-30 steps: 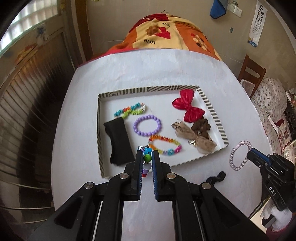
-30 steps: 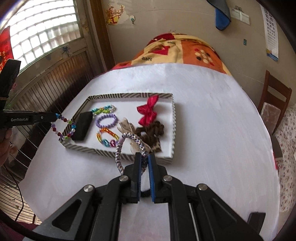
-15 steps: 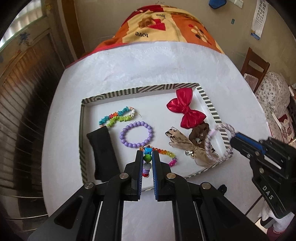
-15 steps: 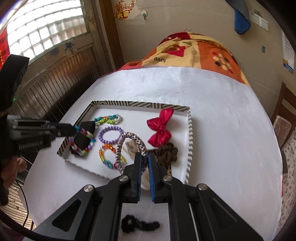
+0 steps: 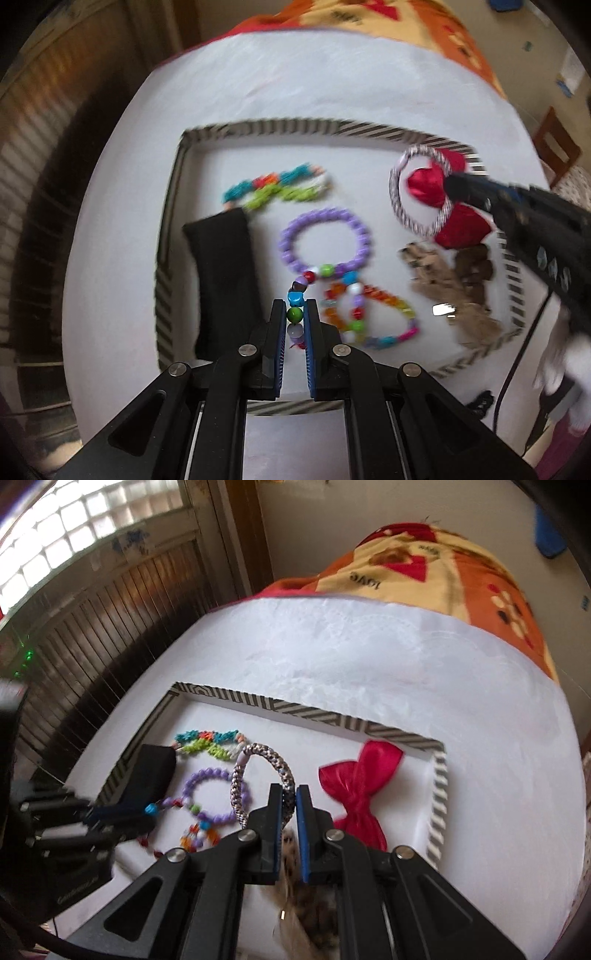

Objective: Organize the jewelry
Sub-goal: 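Carry the bead bracelet and braided tie into the tray and open both grippers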

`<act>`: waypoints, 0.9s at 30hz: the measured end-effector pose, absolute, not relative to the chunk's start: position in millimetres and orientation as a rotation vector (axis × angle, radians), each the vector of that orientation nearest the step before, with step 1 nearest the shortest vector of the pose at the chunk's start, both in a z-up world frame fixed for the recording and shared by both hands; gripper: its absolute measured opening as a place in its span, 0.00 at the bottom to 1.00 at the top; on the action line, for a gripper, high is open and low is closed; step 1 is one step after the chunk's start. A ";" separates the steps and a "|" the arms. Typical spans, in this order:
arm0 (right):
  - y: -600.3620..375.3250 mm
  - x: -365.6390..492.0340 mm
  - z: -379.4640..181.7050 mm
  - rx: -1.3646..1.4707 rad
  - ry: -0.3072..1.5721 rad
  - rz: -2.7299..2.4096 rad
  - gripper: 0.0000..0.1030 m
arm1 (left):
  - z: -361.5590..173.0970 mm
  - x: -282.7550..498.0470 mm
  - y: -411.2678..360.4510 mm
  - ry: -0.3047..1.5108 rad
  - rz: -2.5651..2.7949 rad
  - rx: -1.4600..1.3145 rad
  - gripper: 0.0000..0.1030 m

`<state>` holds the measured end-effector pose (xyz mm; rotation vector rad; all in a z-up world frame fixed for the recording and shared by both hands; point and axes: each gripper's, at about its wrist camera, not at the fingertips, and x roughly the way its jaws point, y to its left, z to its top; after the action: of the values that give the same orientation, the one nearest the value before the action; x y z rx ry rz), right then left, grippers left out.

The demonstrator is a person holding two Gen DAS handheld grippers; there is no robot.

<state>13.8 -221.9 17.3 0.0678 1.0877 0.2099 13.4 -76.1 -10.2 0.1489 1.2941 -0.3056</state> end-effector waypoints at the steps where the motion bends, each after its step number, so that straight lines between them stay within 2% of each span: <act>1: -220.5 23.2 9.8 0.072 1.102 0.218 0.07 | -12.8 14.3 -73.6 1.301 -0.297 0.145 0.00; 9: -215.3 64.2 -37.2 0.059 1.188 0.203 0.07 | -18.2 15.2 -72.2 1.291 -0.260 0.160 0.00; 17: -212.9 72.6 -51.7 0.056 1.199 0.180 0.08 | -17.9 15.5 -72.9 1.270 -0.222 0.181 0.00; 19: -213.5 71.2 -48.7 0.065 1.204 0.178 0.22 | -17.5 15.4 -73.1 1.270 -0.219 0.186 0.00; 27: -224.5 33.3 -0.5 0.107 1.127 0.167 0.39 | -4.7 -1.4 -74.2 1.252 -0.244 0.196 0.00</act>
<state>33.3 -224.5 -0.5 0.1074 1.1266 0.1670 -1.4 -74.2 -4.7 0.1962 1.2525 -0.2440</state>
